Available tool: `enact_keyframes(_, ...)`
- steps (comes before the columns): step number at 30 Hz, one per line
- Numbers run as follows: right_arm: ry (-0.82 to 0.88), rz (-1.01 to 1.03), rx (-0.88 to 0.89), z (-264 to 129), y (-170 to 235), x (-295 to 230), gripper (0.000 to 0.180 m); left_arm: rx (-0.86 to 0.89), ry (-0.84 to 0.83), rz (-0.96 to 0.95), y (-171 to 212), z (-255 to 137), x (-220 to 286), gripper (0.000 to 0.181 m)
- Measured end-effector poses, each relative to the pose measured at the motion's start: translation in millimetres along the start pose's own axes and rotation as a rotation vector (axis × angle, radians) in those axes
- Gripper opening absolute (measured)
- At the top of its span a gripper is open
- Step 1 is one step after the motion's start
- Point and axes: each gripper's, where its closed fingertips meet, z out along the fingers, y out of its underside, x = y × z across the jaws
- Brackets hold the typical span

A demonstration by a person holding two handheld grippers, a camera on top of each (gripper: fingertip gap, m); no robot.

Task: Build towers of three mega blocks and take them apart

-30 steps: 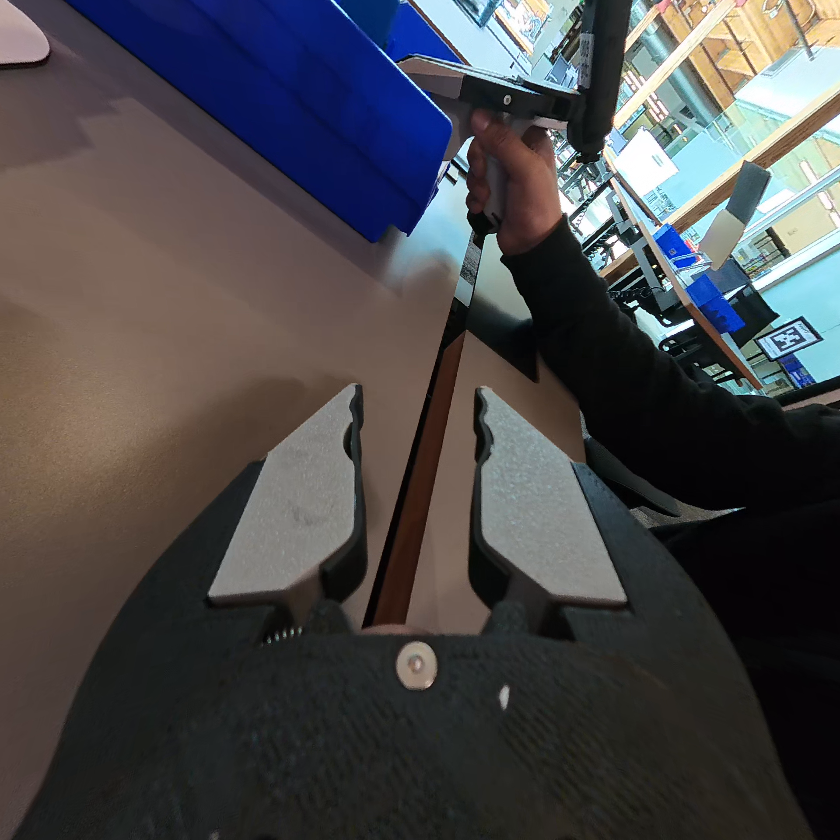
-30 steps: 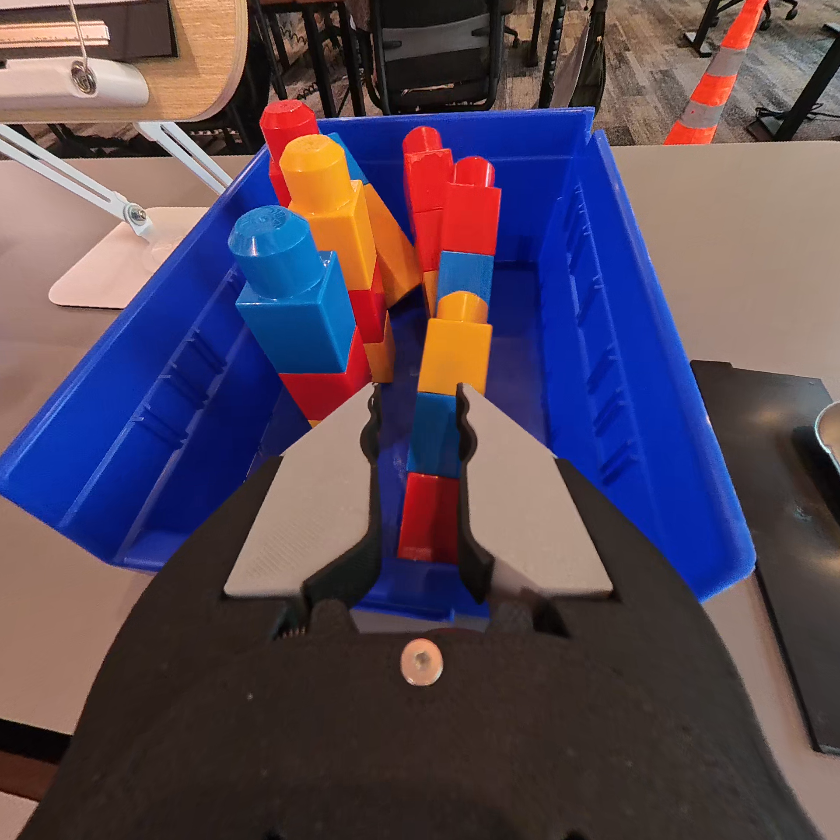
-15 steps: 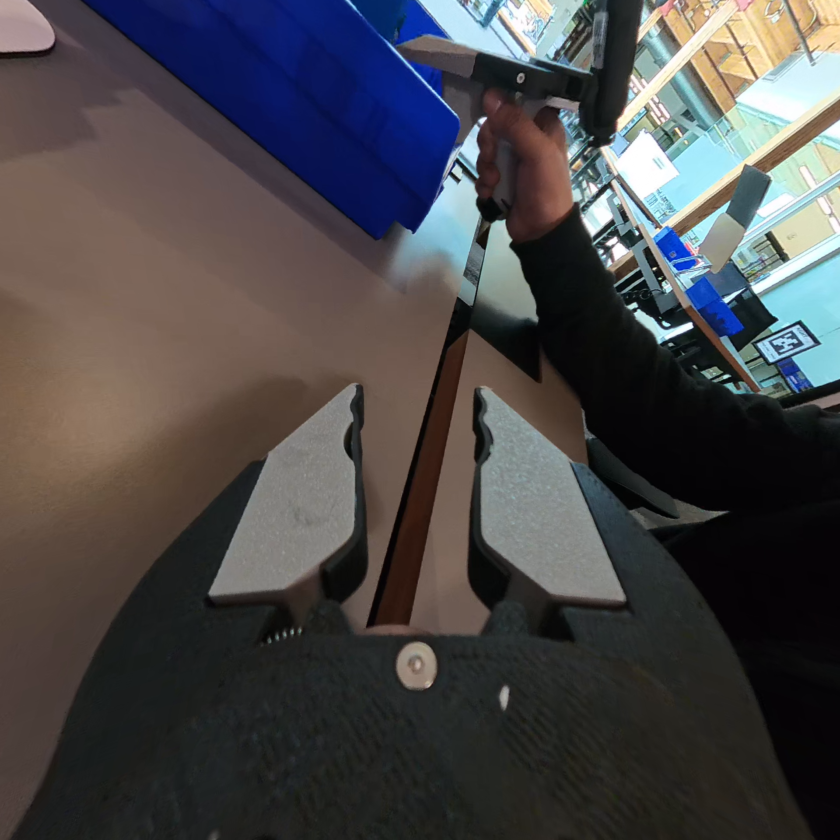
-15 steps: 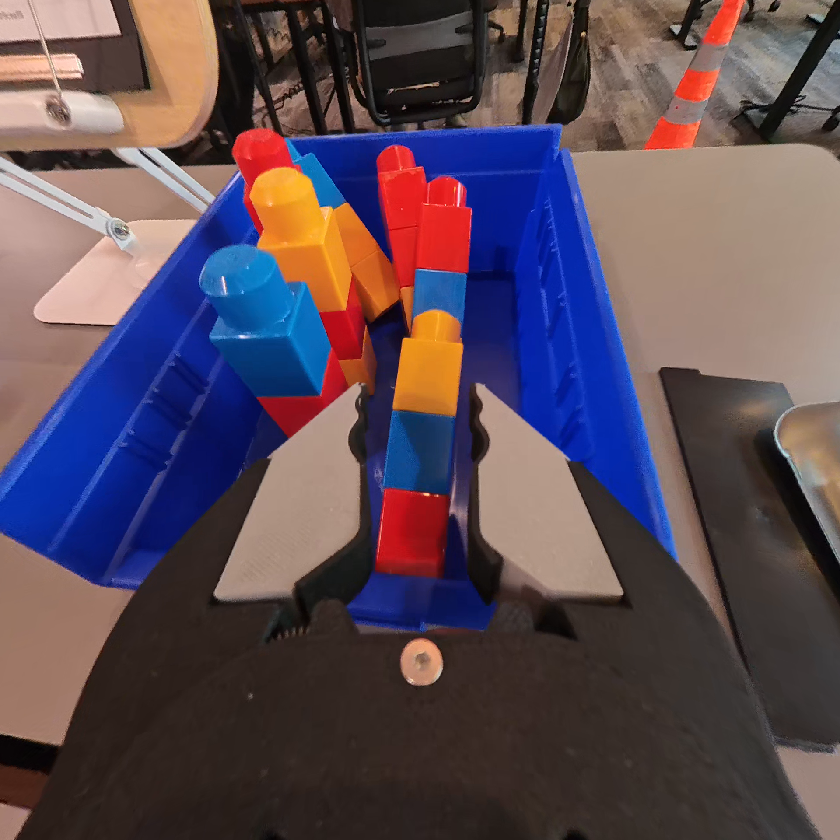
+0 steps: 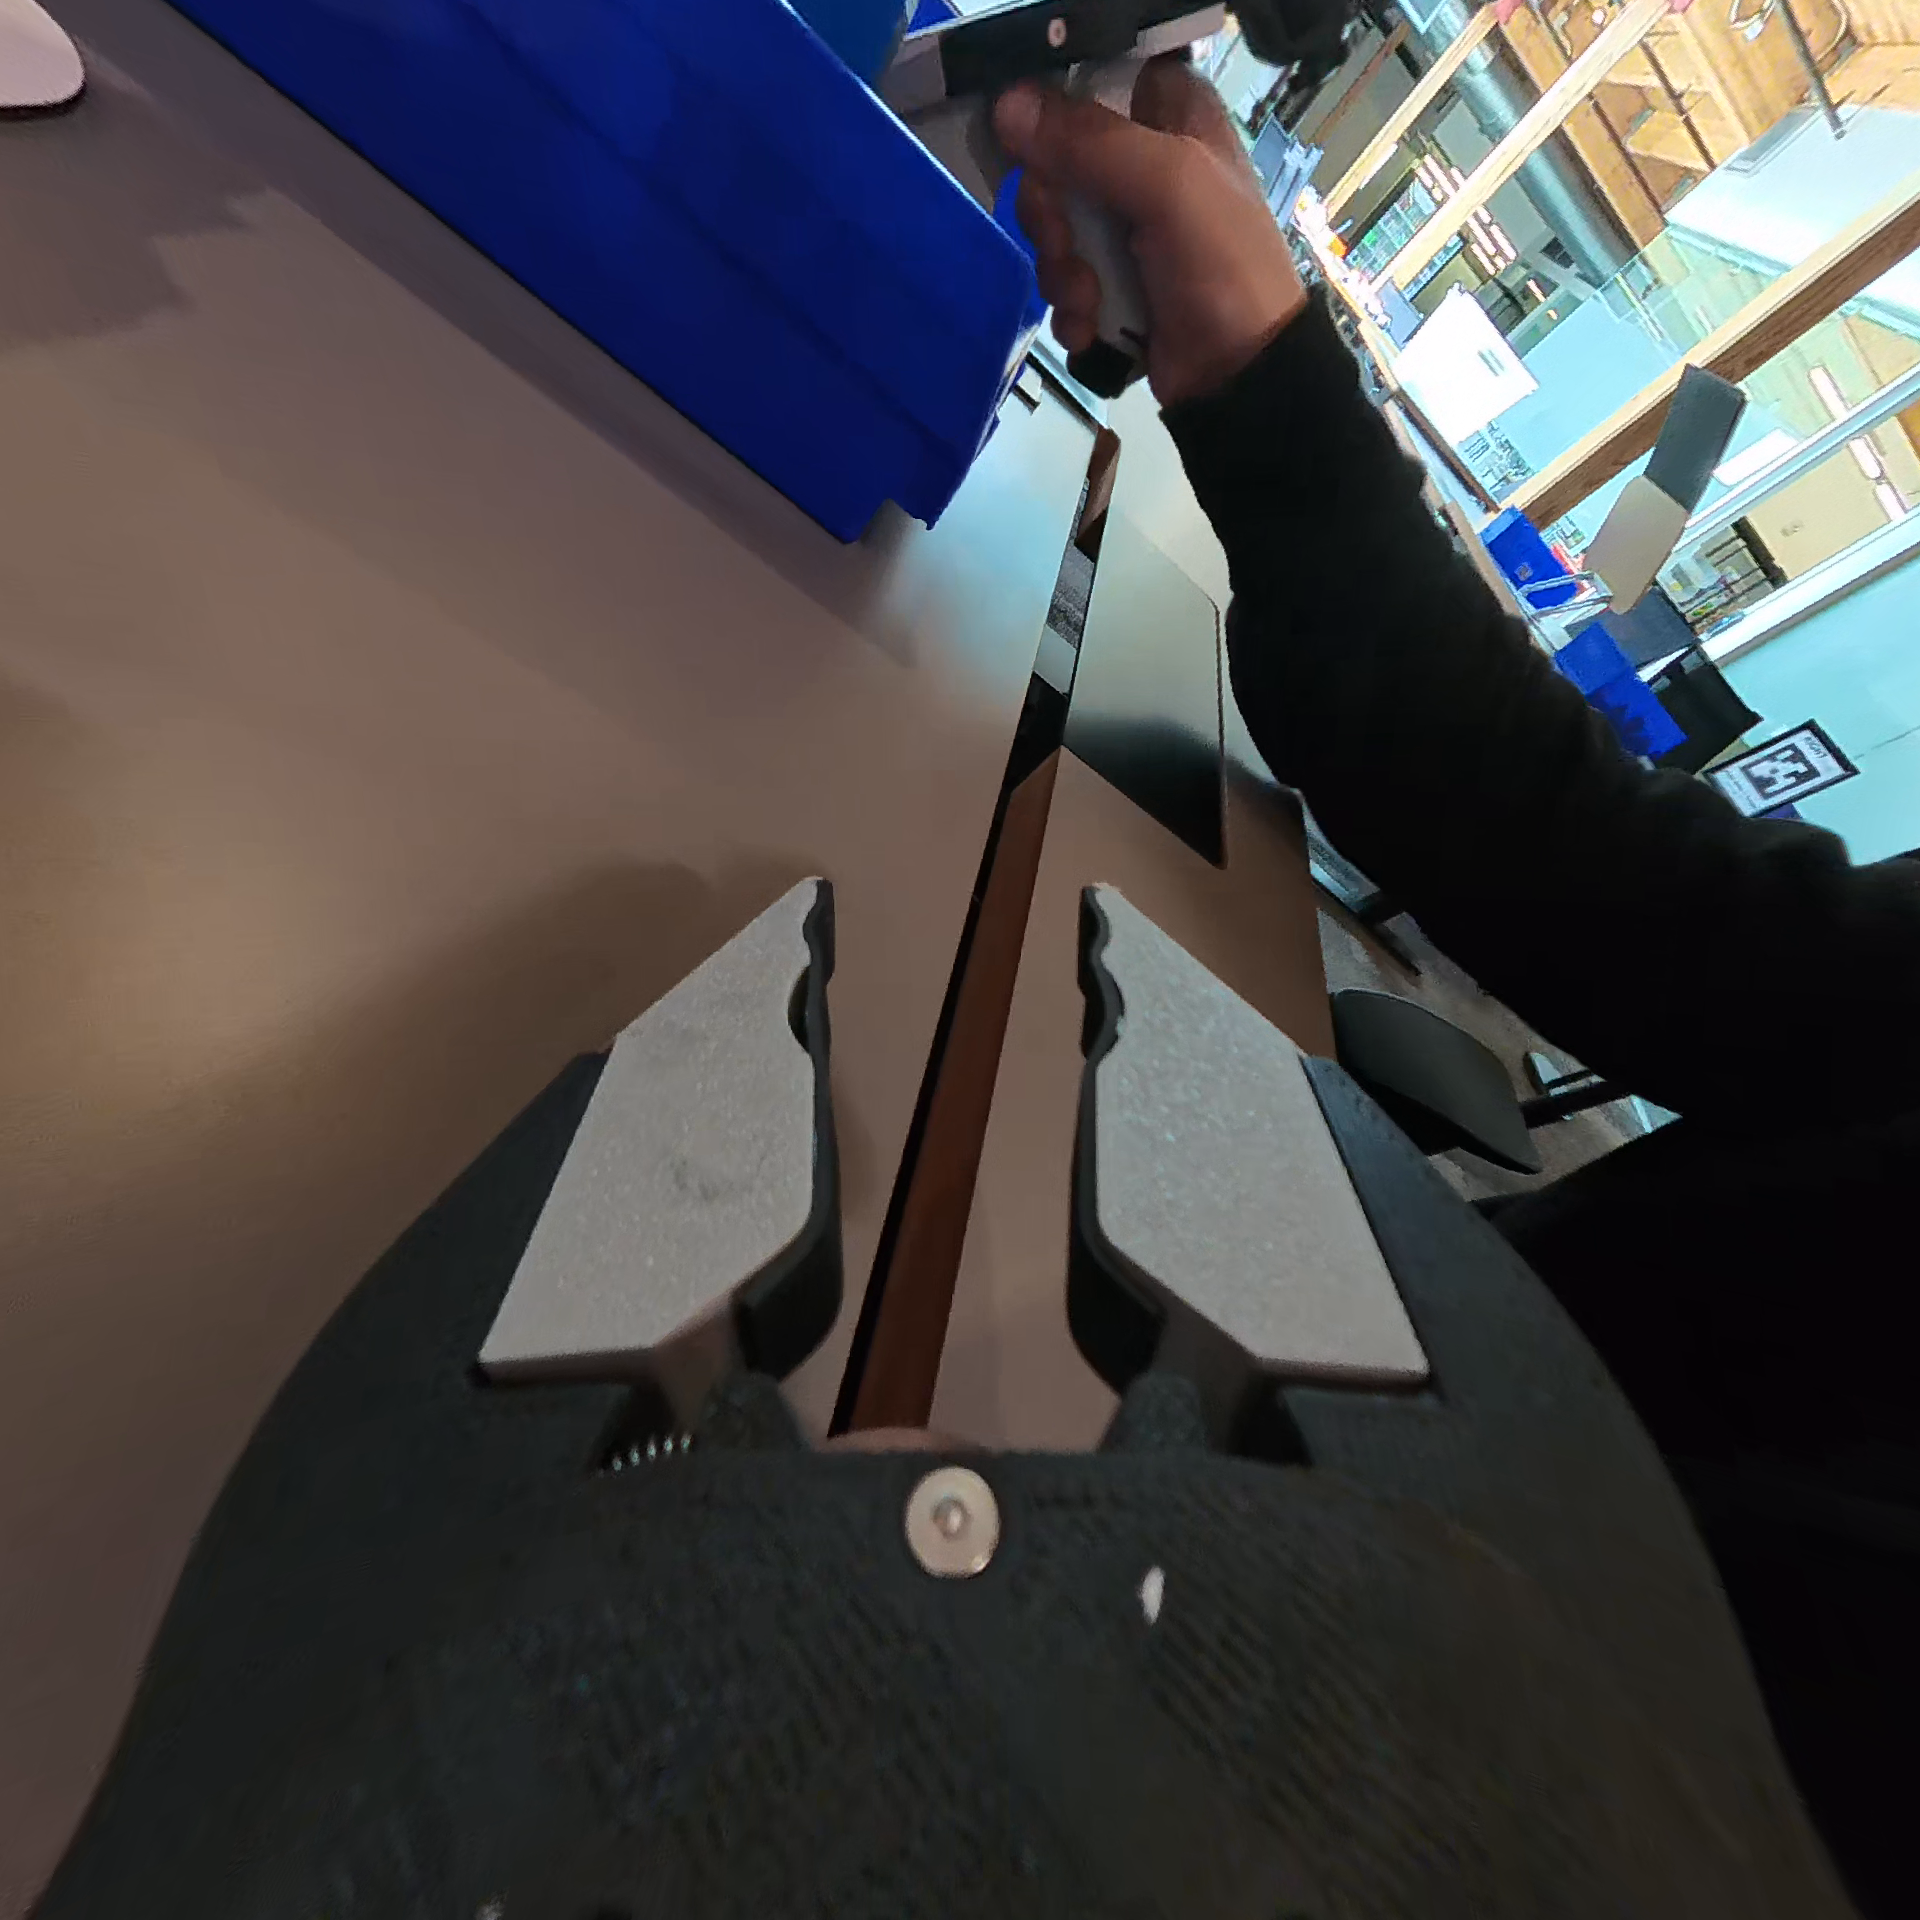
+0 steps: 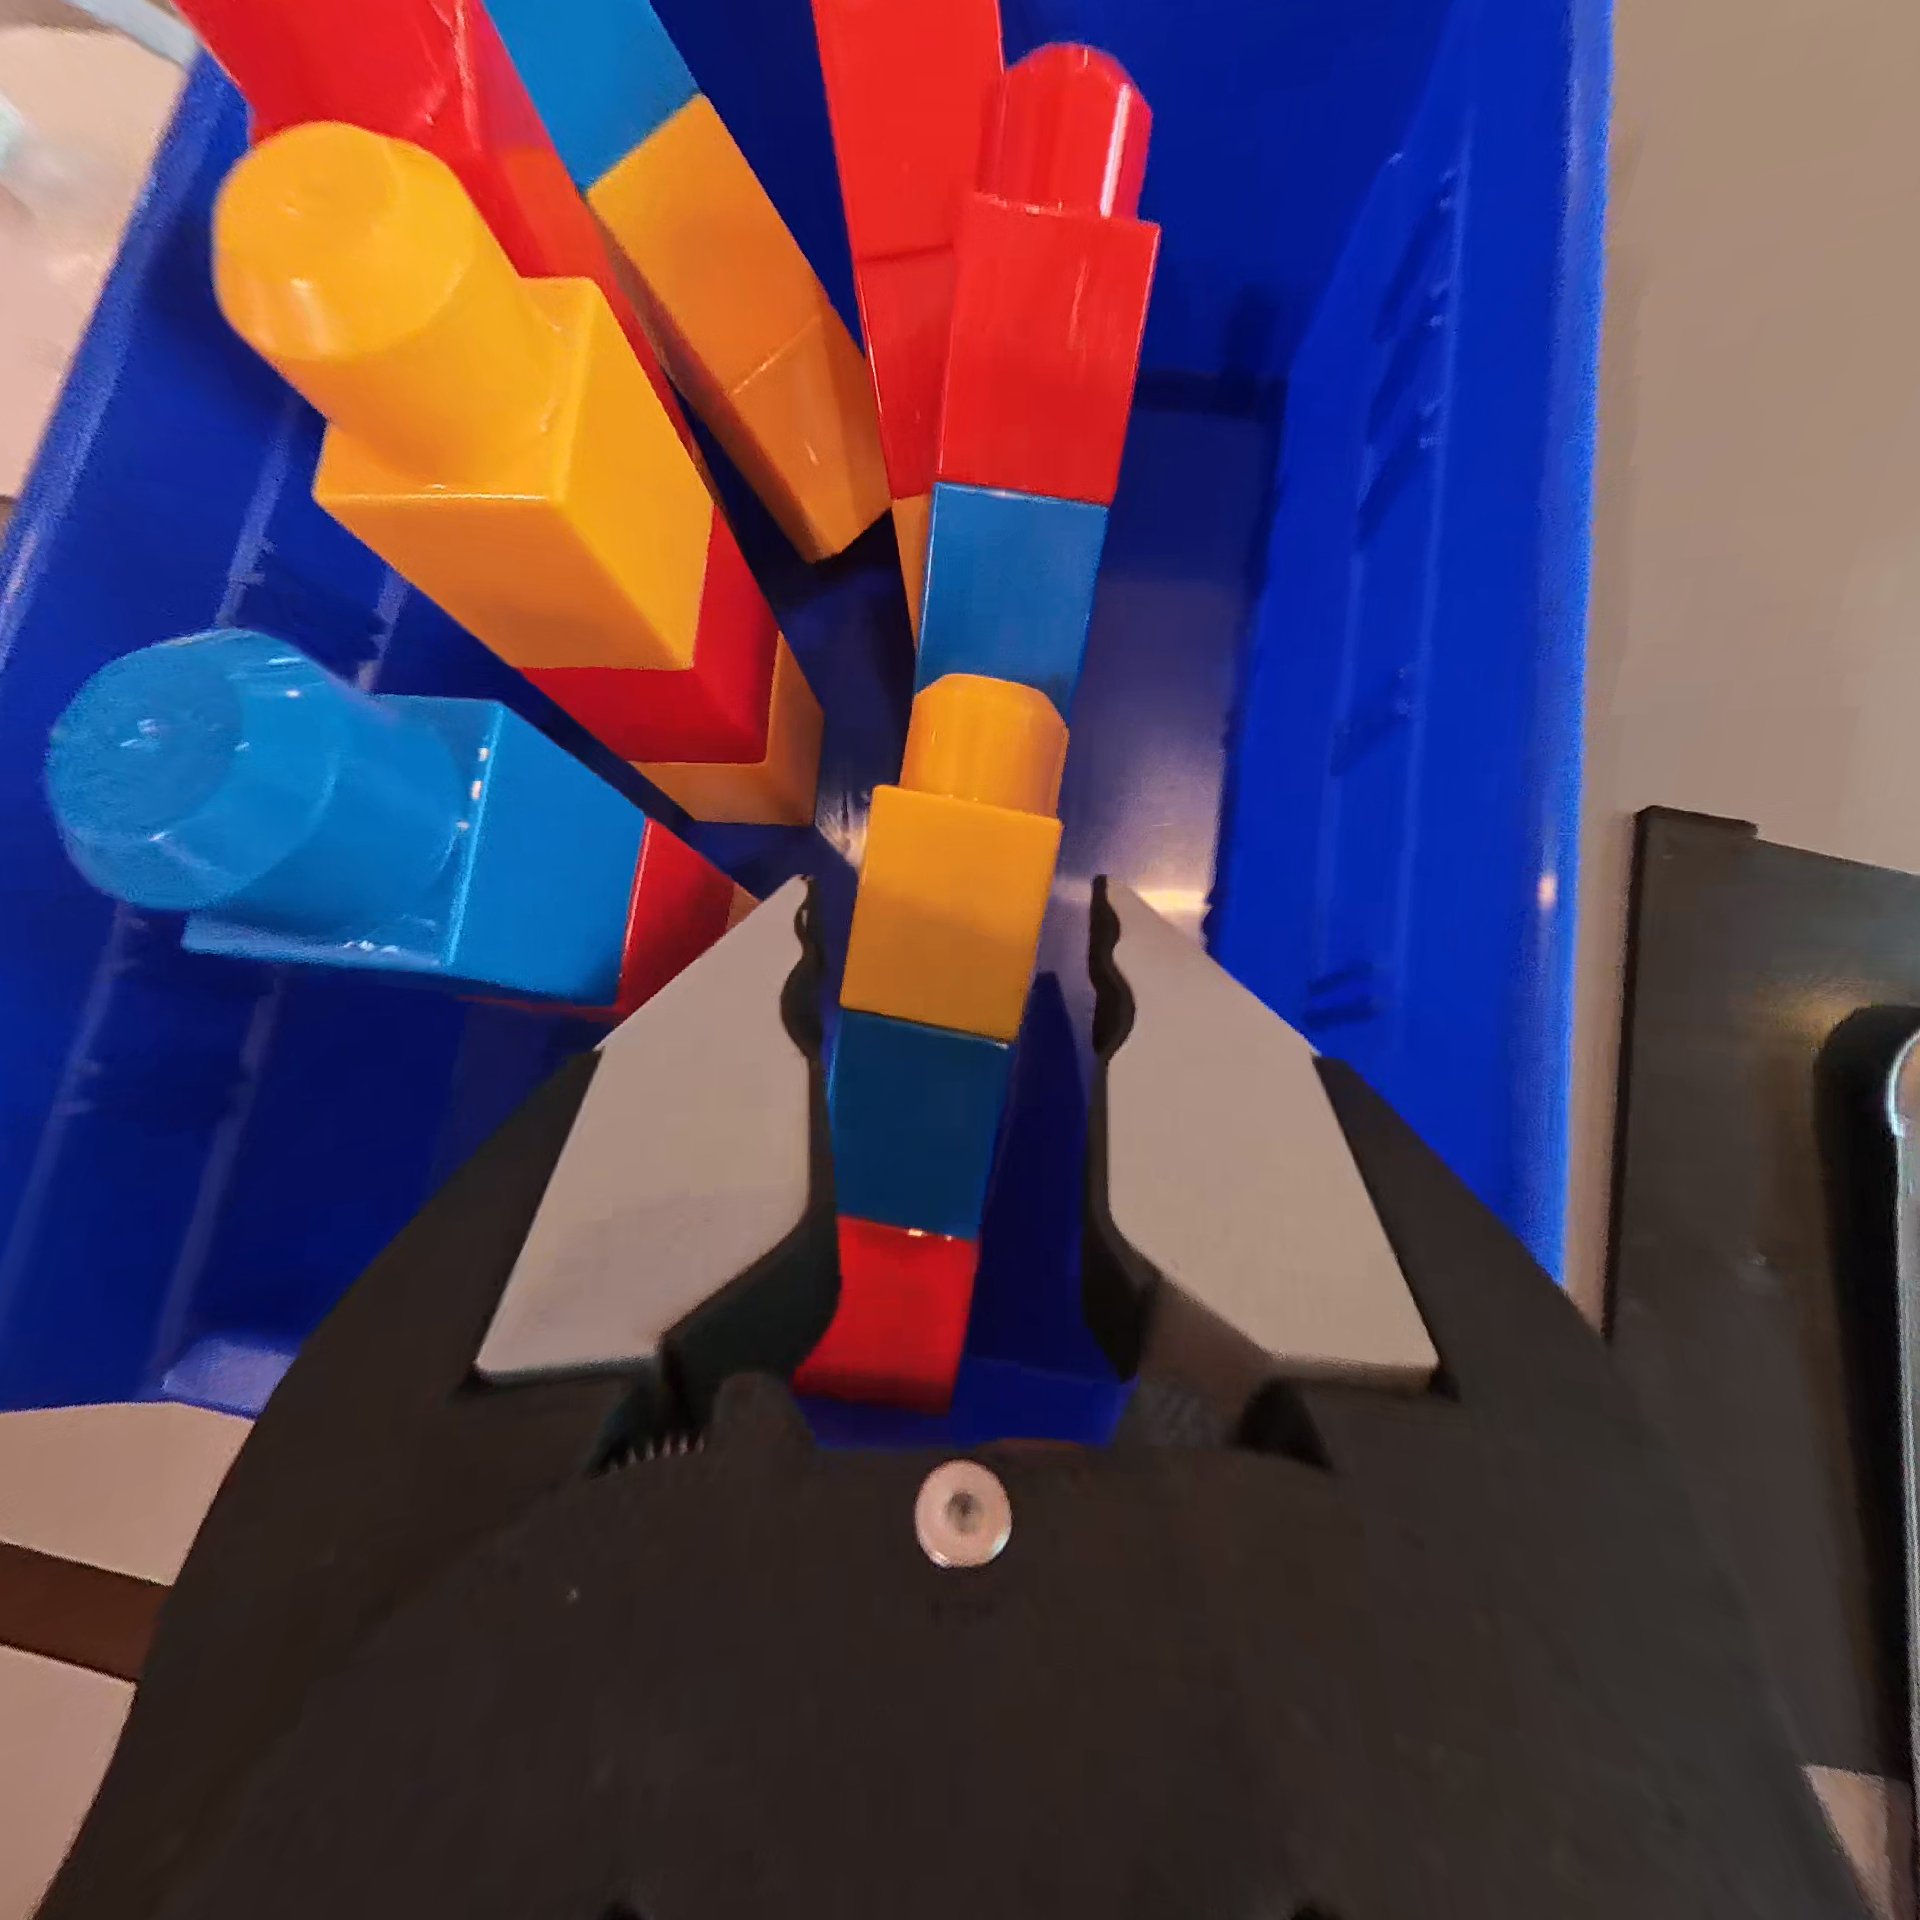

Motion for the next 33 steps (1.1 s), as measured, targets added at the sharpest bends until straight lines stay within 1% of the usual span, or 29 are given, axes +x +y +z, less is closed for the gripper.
enact_keyframes(1,-0.005,-0.006,-0.018,2.8,1.1,-0.4,0.041,0.003,0.000,0.000,-0.5,-0.3,0.2,0.045)
enact_keyframes(2,-0.011,-0.007,-0.029,4.5,1.2,-0.9,0.038,0.003,0.002,0.001,-0.7,-0.5,0.5,0.045)
enact_keyframes(6,-0.015,-0.012,-0.021,1.7,-2.9,-0.8,0.036,0.003,0.006,0.005,-0.7,-0.3,1.7,0.045)
enact_keyframes(10,0.011,-0.002,0.180,-15.5,-33.5,4.3,0.035,0.005,0.009,0.005,-1.0,-0.2,2.5,0.044)
enact_keyframes(12,0.006,0.022,0.246,-20.2,-38.5,5.0,0.035,0.002,0.007,0.006,-0.5,-0.1,2.1,0.044)
enact_keyframes(16,-0.018,0.028,0.295,-25.2,-23.2,-0.3,0.035,0.019,0.009,-0.001,-3.4,-2.7,2.0,0.044)
enact_keyframes(22,0.029,-0.076,0.448,-58.0,-6.2,-16.2,0.034,0.015,0.017,0.012,-3.4,-1.6,5.8,0.043)
enact_keyframes(25,0.044,-0.084,0.438,-65.9,4.0,-17.3,0.034,0.021,0.019,0.016,-4.6,-2.1,7.4,0.042)
enact_keyframes(28,0.005,-0.083,0.440,-67.0,13.0,-23.2,0.034,0.032,0.019,0.011,-6.5,-3.8,6.7,0.042)
enact_keyframes(33,-0.010,-0.083,0.424,-67.2,18.6,-30.8,0.033,0.024,0.013,0.002,-4.1,-2.7,3.4,0.042)
